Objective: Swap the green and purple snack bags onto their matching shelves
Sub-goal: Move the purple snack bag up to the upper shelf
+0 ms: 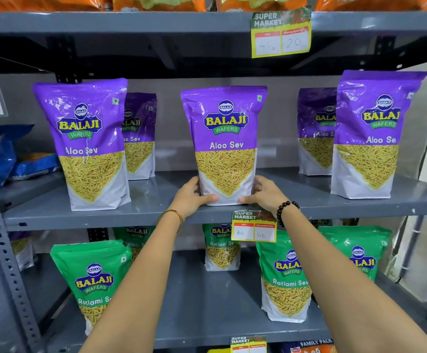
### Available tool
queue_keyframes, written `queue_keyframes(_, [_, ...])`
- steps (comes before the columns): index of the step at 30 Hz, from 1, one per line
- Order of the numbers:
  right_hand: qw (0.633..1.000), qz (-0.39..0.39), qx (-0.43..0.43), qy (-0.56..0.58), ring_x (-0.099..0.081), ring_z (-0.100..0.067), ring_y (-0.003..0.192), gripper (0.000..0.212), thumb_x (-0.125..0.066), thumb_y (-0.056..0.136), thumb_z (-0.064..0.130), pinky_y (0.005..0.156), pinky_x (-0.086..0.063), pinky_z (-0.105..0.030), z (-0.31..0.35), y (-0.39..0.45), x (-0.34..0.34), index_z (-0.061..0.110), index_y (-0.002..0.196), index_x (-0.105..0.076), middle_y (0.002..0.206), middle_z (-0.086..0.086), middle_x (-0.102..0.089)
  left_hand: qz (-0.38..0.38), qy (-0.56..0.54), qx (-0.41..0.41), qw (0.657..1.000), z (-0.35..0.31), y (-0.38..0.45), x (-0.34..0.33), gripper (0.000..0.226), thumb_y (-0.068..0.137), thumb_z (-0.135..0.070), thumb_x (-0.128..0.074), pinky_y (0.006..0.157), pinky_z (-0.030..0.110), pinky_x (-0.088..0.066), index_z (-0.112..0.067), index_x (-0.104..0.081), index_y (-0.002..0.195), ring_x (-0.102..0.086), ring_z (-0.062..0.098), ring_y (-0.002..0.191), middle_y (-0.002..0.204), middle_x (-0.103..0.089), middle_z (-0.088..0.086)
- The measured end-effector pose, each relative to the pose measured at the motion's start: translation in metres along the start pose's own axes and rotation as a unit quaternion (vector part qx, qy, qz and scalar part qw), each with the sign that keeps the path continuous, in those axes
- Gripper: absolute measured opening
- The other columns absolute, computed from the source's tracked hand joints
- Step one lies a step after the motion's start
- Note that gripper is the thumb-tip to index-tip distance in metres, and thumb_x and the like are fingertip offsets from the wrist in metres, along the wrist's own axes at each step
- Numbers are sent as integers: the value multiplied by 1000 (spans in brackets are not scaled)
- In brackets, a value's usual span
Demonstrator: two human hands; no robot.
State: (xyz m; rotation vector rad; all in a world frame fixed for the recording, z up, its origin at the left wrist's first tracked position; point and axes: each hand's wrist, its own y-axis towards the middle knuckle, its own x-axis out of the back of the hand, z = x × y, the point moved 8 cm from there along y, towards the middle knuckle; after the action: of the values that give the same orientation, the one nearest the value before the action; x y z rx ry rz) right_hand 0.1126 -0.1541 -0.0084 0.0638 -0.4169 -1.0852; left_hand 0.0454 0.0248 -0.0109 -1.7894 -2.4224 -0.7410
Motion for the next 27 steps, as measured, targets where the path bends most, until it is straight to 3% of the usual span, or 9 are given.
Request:
queue_keyframes(12, [1000, -4, -3, 6, -61, -25, 109, 56, -78, 63, 3, 100, -47, -48, -1, 1, 1, 21, 109, -52, 121, -10, -64, 6, 2, 3, 1000, 0, -1, 0, 61, 68, -16, -77, 103, 37, -43, -17, -49, 123, -57, 21, 115, 127, -60, 6])
queue_keyframes(16, [999, -21, 33, 32, -57, -23, 113, 63, -76, 63, 0, 98, -47, -37, 6, -7, 2, 14, 119, -50, 126, -8, -60, 6, -18, 10, 1000, 0, -3, 1, 75, 65, -15, -79, 103, 34, -41, -14, -42, 130, -51, 22, 123, 136, -53, 7])
queue_keyframes(18, [994, -71, 71, 52, -50, -20, 120, 67, -74, 69, 2, 100, -40, -29, 11, -15, 7, 9, 129, -45, 130, -9, -53, -25, -14, -3, 1000, -6, -8, 5, 83, 65, -16, -80, 105, 34, -38, -15, -36, 136, -44, 22, 129, 139, -47, 6])
queue_keyframes(21, [977, -174, 89, 82, -41, -22, 132, 70, -68, 79, 17, 108, -34, -31, 6, -31, 15, 8, 138, -33, 143, -12, -43, -131, 10, -38, 991, -13, -26, 14, 92, 68, -27, -77, 111, 35, -31, -14, -24, 142, -35, 20, 136, 148, -36, 7])
queue_keyframes(24, [958, -265, 105, 14, -37, -19, 136, 61, -56, 87, 28, 112, -31, -34, -7, -56, 20, 13, 140, -32, 147, -7, -40, -194, 109, -96, 970, -15, -56, 4, 83, 77, -38, -67, 114, 34, -24, -21, -20, 144, -22, 14, 142, 154, -25, 0])
queue_keyframes(27, [938, -314, 130, -62, -30, -17, 139, 54, -44, 93, 27, 113, -26, -31, -19, -84, 19, 14, 142, -28, 150, -4, -35, -216, 220, -148, 940, -2, -91, -26, 76, 85, -41, -56, 119, 32, -11, -20, -13, 144, -3, 8, 142, 151, -10, -10])
